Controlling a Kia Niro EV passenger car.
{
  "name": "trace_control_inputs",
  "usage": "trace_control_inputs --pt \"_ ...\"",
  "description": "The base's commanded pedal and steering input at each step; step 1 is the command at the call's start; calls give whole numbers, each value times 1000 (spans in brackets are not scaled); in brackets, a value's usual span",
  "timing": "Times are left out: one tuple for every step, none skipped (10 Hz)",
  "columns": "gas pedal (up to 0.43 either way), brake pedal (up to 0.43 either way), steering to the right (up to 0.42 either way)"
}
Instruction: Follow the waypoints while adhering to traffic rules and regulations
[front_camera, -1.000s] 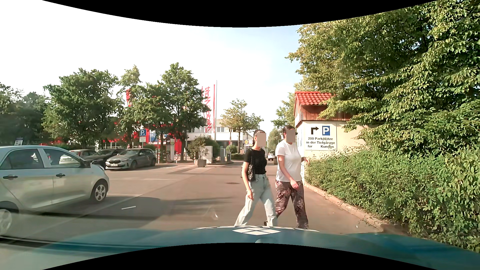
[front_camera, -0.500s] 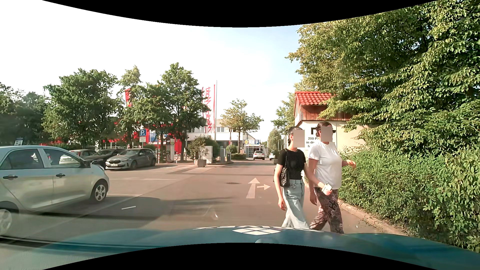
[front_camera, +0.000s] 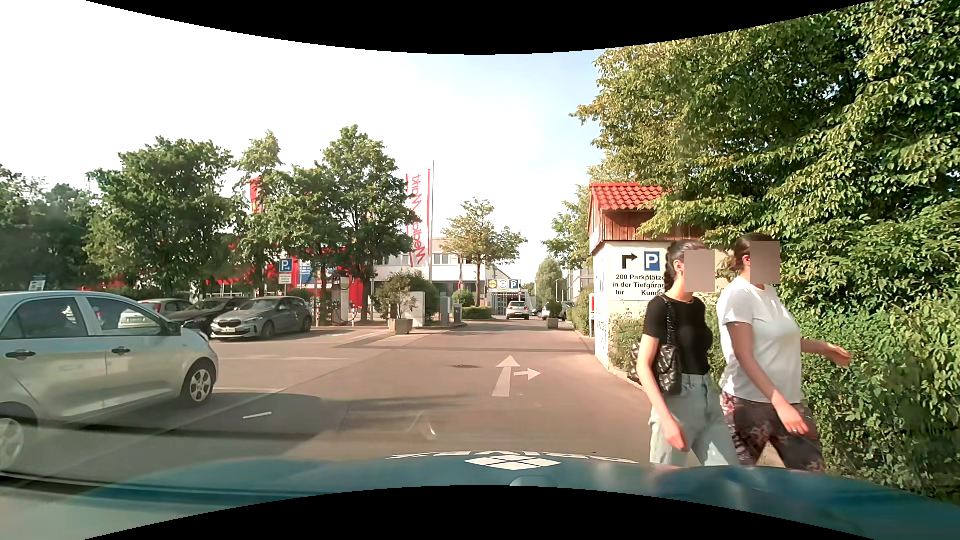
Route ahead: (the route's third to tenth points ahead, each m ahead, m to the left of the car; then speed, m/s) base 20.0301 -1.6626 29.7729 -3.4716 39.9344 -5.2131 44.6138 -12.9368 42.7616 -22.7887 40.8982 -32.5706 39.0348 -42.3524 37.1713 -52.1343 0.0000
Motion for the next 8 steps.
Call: trace_control_inputs --pt "0 262 25" --pt "0 262 25" --pt "0 262 25" --pt "0 262 25" --pt "0 201 25" --pt "0 0 25" --pt "0 0 20" --pt "0 0 11"
